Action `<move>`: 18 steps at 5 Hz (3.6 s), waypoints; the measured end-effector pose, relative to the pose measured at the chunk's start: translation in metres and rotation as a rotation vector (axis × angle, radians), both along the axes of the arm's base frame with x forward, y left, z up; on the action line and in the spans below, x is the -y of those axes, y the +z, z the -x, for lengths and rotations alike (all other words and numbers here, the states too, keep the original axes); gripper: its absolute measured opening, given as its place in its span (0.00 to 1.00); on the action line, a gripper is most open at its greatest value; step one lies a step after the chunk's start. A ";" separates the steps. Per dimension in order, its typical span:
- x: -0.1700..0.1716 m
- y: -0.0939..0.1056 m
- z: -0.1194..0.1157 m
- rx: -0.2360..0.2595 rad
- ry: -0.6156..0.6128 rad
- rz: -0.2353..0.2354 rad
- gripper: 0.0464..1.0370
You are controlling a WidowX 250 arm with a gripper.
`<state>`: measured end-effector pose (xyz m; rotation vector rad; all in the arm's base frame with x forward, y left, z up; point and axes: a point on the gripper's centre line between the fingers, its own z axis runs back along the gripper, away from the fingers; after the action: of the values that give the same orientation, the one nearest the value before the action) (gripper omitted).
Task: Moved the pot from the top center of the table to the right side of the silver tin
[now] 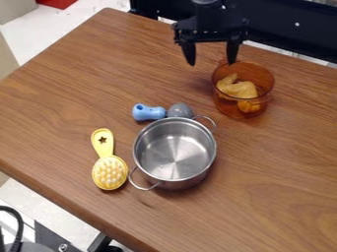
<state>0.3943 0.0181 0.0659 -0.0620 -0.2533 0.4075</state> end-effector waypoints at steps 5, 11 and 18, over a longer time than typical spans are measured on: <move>0.034 0.003 0.036 -0.100 -0.059 0.109 0.96; 0.039 -0.016 0.039 -0.099 -0.046 0.028 0.63; 0.088 -0.025 0.048 -0.042 -0.436 -0.034 0.01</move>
<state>0.3466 -0.0703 0.0414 -0.0736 -0.1983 -0.0288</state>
